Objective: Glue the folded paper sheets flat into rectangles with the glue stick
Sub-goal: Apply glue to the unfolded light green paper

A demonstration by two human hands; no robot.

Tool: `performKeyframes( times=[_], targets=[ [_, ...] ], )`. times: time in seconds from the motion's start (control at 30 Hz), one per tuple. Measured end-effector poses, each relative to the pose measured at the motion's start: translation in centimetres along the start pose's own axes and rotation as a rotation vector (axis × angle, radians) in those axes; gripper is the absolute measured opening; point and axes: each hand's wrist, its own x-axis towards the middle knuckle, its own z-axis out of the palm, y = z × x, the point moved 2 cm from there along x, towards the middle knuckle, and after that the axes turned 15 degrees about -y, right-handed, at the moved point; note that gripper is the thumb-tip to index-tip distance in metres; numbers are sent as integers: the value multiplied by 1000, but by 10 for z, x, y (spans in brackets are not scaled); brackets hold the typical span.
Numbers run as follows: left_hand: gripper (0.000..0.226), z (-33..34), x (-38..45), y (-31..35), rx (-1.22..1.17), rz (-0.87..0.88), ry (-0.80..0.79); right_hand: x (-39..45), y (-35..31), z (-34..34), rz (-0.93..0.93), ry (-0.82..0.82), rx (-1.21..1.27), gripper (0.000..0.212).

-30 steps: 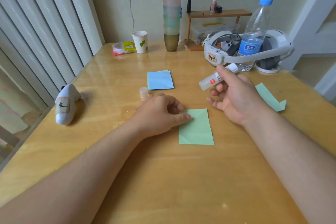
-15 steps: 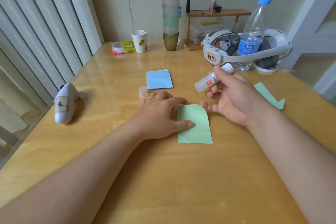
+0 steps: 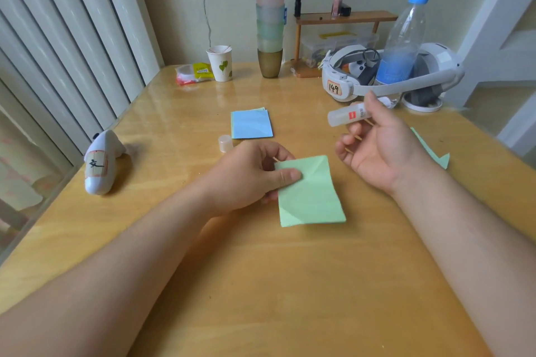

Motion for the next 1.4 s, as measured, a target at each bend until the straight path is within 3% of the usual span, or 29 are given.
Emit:
performKeyframes(
  times=[0.07, 0.13, 0.43, 0.67, 1.0, 1.17, 1.3, 1.4],
  targets=[
    [11, 1, -1, -2, 306, -52, 14, 1, 3, 1, 10, -1, -41, 31],
    [14, 2, -2, -3, 430, -97, 37, 1, 5, 4, 20, -39, -51, 28],
    [33, 1, 0, -10, 340, -167, 74, -17, 16, 26, 254, -377, -188, 26],
    [30, -6, -1, -14, 356, -223, 24, -9, 12, 14, 132, -128, -313, 20],
    [37, -16, -7, -21, 431, -163, -24, -11, 23, 26, 47, -145, -267, 14],
    [55, -17, -6, -23, 508, -234, 20, -12, 39, 43, -35, -270, -614, 17],
    [67, -18, -3, -27, 571, -315, 37, -9, 45, 47, -67, -215, -1052, 16],
    [67, -18, -2, -29, 569, -325, 32, -8, 47, 50, -42, -177, -1201, 22]
  ],
)
